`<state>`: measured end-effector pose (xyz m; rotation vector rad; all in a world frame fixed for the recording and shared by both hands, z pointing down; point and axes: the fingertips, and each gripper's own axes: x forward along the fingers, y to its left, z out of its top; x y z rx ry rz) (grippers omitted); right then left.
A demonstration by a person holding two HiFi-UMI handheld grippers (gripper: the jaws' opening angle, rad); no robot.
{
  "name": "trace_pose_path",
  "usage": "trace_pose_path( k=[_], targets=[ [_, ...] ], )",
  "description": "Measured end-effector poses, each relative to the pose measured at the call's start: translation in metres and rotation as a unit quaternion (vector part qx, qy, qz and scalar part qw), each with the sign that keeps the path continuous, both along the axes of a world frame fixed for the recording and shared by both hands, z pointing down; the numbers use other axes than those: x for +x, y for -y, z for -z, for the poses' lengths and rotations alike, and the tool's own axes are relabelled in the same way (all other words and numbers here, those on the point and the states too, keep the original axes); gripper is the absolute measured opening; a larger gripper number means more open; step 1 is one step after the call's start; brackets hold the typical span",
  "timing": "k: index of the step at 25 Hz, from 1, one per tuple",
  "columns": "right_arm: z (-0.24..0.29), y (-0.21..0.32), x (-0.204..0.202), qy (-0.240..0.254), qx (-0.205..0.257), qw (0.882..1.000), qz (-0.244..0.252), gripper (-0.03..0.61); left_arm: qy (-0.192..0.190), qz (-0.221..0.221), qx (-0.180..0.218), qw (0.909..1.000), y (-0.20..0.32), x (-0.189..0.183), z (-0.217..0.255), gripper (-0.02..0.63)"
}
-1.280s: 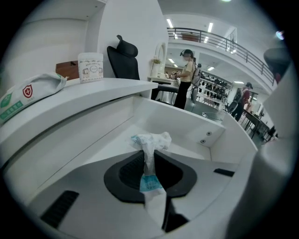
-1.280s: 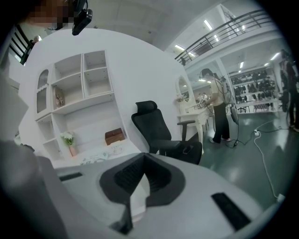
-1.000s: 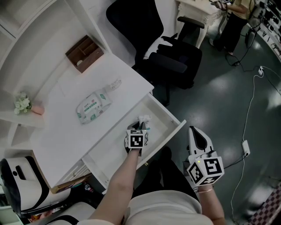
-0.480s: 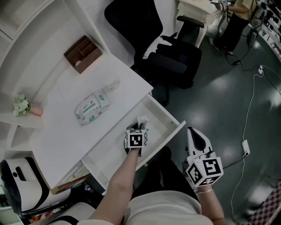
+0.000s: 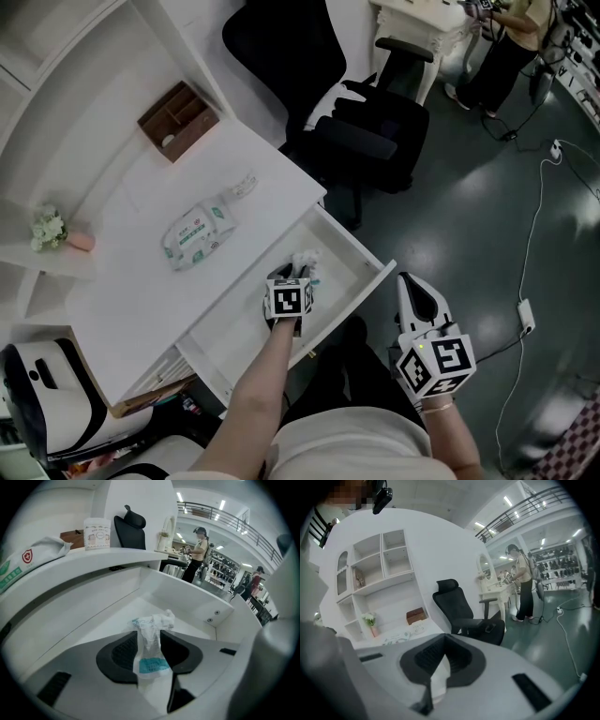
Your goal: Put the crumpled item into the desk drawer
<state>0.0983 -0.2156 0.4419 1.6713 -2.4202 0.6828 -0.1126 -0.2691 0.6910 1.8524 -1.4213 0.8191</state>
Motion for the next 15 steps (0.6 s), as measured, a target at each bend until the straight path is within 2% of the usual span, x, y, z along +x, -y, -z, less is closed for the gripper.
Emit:
trace_pose_path(
  k=[8,15],
  targets=[
    [0.006,-0.002,-0.006,0.006,0.006,1.0,0.006,0.002,-0.007,0.007,0.058,0.9983,0.006,0.001,0.041,0.133],
    [0.012,-0.003,-0.013,0.013,0.018,1.0,0.014,0.002,-0.025,0.017,0.122,0.9921,0.005,-0.003,0.091,0.102]
  ],
)
